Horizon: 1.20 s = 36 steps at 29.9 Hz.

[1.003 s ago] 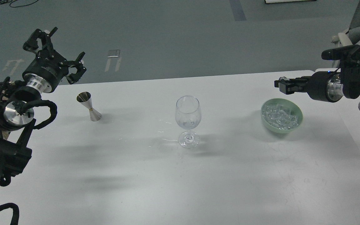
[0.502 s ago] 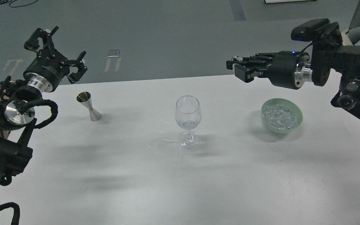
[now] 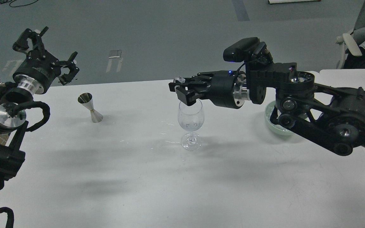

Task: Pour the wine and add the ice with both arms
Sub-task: 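Carry the ice with the right gripper over the wine glass, then open the right gripper to drop ice into the glass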

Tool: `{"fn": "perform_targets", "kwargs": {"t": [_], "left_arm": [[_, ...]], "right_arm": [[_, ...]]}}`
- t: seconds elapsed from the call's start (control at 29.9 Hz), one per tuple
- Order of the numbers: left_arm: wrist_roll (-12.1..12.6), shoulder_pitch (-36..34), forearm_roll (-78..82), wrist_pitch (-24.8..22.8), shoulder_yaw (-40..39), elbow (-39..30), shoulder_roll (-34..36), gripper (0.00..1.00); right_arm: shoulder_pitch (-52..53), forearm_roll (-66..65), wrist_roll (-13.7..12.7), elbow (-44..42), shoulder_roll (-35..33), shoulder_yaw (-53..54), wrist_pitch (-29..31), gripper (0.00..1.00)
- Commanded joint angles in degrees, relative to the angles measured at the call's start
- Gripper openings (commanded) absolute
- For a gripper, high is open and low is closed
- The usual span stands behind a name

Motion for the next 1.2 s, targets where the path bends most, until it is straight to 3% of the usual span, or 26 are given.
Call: {"fn": "perform_targets", "kwargs": {"t": [0.0,0.3,0.64,1.17], "left_arm": [[-0.18,0.24,0.0,0.0,-0.09,0.01,-0.3,0.97],[0.17,0.24,0.0,0.0,-0.26,0.01,-0.04,0.97],[0.35,0.24,0.0,0.0,-0.35,-0.16,0.05,0.97],[0.79,-0.03,0.09,0.88,-1.41,-0.69,1.19,0.97]], "right_arm": [[0.2,-3.33,-0.13,-0.64,1.22,-2.26,-0.06,0.22],[0.46,-4.48,-0.13,-0.73,0.43,-2.35,-0.06,0.22],[0.28,-4.13,-0.13,1.11,-4.84,-2.26,-0.06,0.23],[-0.51,-4.13,0.05,3.14,-5.72,-2.52,0.11,0.25]]}}
